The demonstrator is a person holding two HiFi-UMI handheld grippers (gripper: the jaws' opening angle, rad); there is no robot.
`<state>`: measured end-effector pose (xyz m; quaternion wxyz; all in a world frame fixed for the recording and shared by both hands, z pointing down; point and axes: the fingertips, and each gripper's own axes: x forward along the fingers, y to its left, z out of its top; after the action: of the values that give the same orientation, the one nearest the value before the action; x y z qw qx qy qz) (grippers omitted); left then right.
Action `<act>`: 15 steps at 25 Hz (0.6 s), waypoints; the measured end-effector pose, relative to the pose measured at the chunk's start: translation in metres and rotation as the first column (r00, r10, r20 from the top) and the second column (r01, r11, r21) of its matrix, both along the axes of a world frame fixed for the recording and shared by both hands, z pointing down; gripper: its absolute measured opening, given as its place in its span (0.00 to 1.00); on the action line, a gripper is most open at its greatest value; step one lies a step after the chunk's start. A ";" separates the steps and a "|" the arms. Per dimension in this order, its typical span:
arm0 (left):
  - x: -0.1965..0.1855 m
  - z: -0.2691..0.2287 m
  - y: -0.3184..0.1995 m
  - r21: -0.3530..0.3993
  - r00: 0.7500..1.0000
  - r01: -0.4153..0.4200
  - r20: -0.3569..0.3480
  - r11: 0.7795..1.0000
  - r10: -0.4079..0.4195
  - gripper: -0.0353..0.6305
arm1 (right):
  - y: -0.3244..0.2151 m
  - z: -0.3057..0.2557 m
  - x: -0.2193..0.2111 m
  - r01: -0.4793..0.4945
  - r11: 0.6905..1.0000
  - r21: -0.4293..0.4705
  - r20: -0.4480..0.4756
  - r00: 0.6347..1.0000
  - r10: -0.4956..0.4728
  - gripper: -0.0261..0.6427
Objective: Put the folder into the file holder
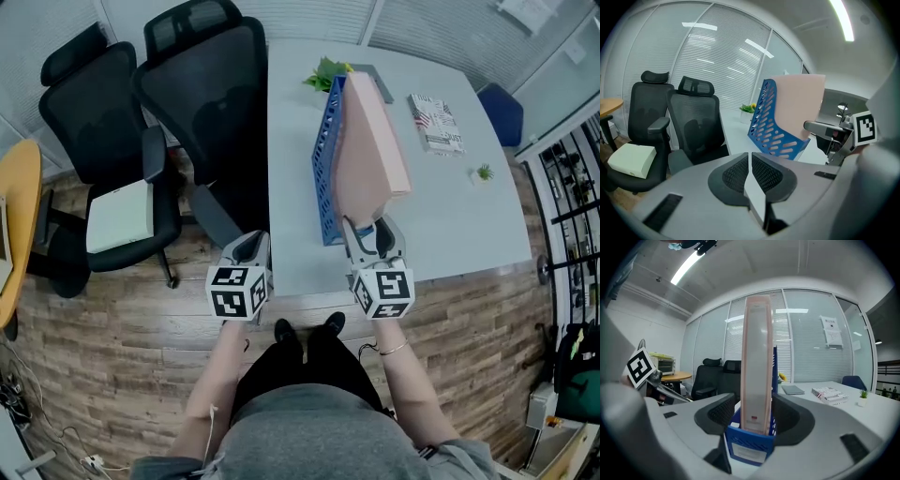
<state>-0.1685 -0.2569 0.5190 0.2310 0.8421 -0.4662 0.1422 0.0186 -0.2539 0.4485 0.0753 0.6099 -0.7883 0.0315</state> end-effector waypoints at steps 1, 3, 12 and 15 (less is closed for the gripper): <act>-0.002 0.000 0.002 0.000 1.000 -0.001 0.001 1.000 0.001 0.11 | 0.005 0.003 -0.001 0.001 1.000 -0.007 0.006 1.000 -0.001 0.39; -0.004 0.000 0.005 0.002 1.000 0.002 0.001 1.000 -0.002 0.11 | 0.015 0.007 -0.002 0.007 1.000 -0.019 0.018 1.000 -0.006 0.39; 0.018 -0.013 0.011 0.035 0.999 -0.033 -0.007 0.999 0.033 0.11 | 0.056 0.011 0.022 -0.044 0.998 -0.054 0.086 0.995 0.049 0.32; 0.024 -0.015 0.016 0.041 0.999 -0.040 -0.004 0.998 0.040 0.11 | 0.067 0.011 0.030 -0.057 0.997 -0.057 0.108 0.992 0.063 0.26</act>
<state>-0.1442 -0.2406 0.5038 0.2120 0.8562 -0.4514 0.1352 0.0484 -0.1868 0.4596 0.0472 0.6286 -0.7713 0.0885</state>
